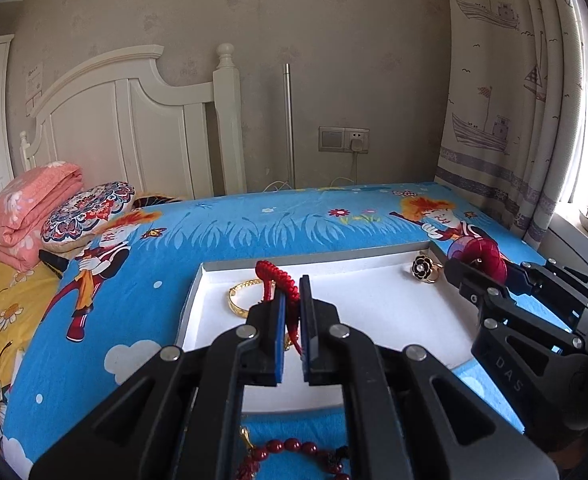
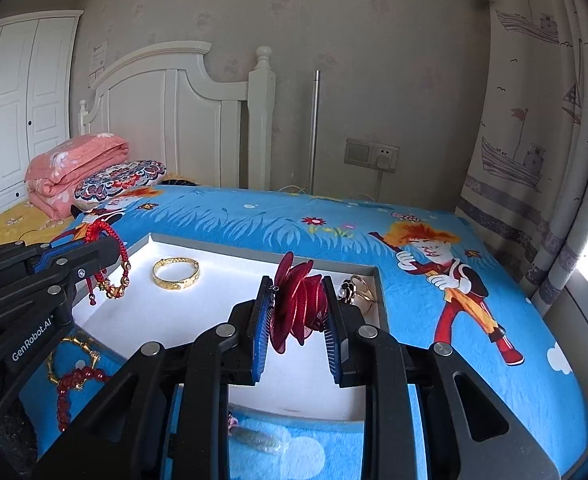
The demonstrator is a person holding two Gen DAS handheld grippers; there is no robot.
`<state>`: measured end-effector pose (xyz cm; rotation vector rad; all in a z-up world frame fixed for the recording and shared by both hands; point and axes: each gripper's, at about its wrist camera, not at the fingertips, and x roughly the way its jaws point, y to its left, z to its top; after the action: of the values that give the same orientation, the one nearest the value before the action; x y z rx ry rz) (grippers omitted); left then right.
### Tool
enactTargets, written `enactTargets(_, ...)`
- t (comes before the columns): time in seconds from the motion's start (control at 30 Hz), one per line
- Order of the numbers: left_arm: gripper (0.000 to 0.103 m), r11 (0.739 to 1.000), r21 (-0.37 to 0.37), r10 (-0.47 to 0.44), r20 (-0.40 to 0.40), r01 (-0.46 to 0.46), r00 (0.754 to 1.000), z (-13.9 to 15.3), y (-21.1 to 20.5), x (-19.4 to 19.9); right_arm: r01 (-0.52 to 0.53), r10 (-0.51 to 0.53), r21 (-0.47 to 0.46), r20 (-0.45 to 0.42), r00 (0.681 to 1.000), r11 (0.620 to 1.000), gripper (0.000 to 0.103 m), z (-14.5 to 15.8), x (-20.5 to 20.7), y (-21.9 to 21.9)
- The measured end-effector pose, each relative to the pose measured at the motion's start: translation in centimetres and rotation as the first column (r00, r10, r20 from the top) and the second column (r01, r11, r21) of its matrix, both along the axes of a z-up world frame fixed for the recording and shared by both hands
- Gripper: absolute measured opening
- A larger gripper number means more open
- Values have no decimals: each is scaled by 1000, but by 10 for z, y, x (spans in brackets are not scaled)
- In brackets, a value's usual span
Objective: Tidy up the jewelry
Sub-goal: 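Carry the brooch and red string bracelet into the tray and open both tools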
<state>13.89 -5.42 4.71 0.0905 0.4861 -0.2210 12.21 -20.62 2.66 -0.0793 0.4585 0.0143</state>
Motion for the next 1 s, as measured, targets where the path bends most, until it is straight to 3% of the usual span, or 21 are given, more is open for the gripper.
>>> enactTargets(0.23, 6, 999, 41, 34, -63, -31, 997, -7, -12, 53, 39, -39, 0, -85, 996, 999, 24, -11, 51, -8)
enactTargets(0.43, 9, 996, 66, 58, -116, -51, 992, -21, -15, 71, 52, -53, -5, -129, 990, 999, 27, -20, 66, -10)
enactTargets(0.5, 32, 996, 66, 71, -129, -63, 989, -24, -13, 73, 55, -55, -5, -128, 990, 998, 39, -20, 65, -10)
enactTargets(0.57, 43, 995, 66, 87, -123, -79, 989, -25, -10, 72, 54, -53, 3, -123, 991, 999, 56, -19, 62, -11)
enactTargets(1.0, 69, 991, 48, 129, -72, -126, 989, -16, 10, 52, 31, -30, 4, -80, 996, 1000, 56, -7, 40, -8)
